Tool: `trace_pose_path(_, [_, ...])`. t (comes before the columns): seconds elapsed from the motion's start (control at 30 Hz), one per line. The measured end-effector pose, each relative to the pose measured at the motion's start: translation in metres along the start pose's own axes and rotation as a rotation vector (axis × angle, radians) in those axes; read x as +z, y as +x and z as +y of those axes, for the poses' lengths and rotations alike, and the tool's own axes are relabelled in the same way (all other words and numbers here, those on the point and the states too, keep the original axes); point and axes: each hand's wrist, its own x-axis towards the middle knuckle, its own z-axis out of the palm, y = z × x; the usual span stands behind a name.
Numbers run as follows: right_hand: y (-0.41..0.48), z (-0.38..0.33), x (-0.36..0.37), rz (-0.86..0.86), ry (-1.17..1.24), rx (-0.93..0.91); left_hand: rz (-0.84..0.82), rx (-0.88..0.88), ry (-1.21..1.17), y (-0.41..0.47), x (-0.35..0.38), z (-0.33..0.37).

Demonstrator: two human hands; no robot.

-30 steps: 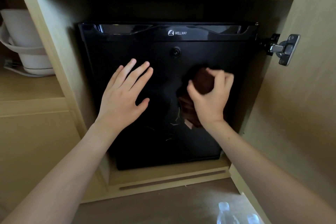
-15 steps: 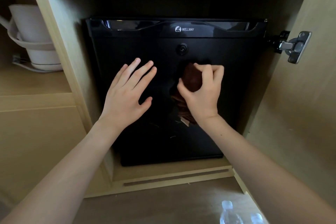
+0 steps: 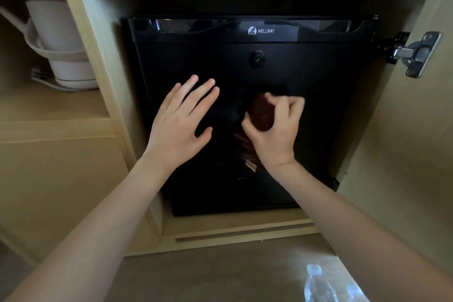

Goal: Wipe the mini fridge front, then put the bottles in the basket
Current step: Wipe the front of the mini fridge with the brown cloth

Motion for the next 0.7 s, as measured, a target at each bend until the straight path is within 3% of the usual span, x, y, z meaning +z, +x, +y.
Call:
trace_pose_path(0.1, [-0.043,0.023,-0.005,-0.247,-0.084,-0.091,-0.007,0.0,0.003,-0.001,-0.001,0.0])
trace_pose_path(0.17, [-0.05,0.03,-0.011,-0.322,-0.1,-0.109,-0.005,-0.005,0.0,-0.002,-0.001,0.0])
trace_pose_path(0.37, [0.011,-0.003,-0.002,0.042,0.058,0.028,0.016,-0.008,0.024,-0.001,0.002,0.003])
trace_pose_path(0.6, [-0.048,0.022,-0.008,-0.12,-0.014,0.157,0.014,-0.009,0.022,-0.001,0.002,0.003])
trace_pose_path(0.7, [0.0,0.002,-0.006,0.039,0.075,0.202,0.034,-0.014,0.016,0.001,0.003,0.005])
